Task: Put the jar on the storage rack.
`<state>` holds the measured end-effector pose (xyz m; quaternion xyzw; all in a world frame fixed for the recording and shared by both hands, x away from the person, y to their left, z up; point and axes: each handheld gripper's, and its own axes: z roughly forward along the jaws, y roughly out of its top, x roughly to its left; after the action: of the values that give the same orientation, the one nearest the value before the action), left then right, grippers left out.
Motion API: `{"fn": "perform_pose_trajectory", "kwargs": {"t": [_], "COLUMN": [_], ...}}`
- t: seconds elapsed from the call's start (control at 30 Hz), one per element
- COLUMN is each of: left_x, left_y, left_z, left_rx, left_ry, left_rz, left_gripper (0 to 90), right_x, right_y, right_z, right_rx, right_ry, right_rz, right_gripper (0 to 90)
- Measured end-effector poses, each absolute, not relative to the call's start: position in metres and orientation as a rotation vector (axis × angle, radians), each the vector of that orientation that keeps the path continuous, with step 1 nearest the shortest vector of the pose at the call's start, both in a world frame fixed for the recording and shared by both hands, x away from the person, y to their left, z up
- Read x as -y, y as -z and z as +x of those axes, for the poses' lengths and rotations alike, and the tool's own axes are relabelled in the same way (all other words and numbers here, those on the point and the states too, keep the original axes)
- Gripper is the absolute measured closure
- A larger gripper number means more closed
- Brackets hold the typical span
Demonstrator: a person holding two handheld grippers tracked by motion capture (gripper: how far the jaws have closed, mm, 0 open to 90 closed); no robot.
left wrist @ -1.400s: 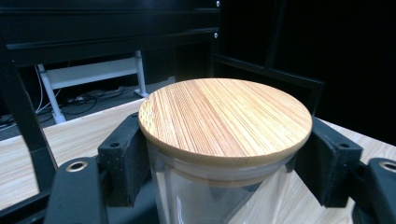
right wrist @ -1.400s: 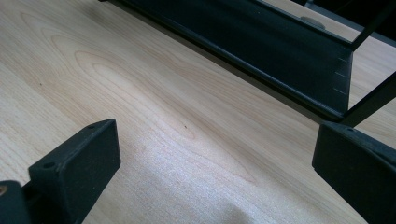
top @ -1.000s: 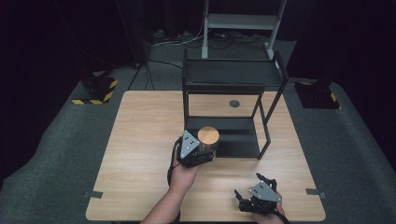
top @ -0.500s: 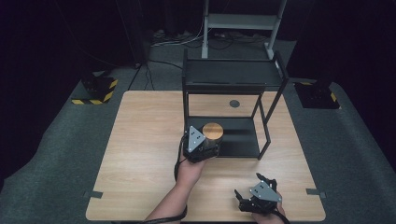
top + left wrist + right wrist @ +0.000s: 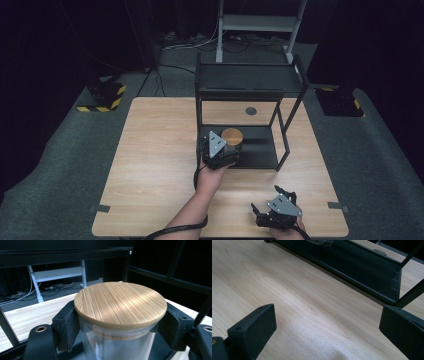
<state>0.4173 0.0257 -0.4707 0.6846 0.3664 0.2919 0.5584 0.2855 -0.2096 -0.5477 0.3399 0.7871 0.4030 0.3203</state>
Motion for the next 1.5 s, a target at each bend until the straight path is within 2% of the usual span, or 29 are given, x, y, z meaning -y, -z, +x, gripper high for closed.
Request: {"fn": "perform_pose_trajectory", "kwargs": {"t": [0.77,1.5], "left_x": [-0.014,-0.01], "left_y": [0.49,0.495], "left_z": [0.435,0.434], "left_rx": [-0.913,-0.893], "left_ry": [-0.688,-0.701], "left_rz": [1.604,1.614], "left_gripper": [26.8,26.5], "right_x": [0.209,0.209], "right_y": [0.548,0.548], "right_z": [0.285,0.285], "right_rx": [-2.07,-2.072], "right_ry": [-1.059,-1.052], "right_rz": [0.893,0.883], "right_gripper": [0.5,0.5]}}
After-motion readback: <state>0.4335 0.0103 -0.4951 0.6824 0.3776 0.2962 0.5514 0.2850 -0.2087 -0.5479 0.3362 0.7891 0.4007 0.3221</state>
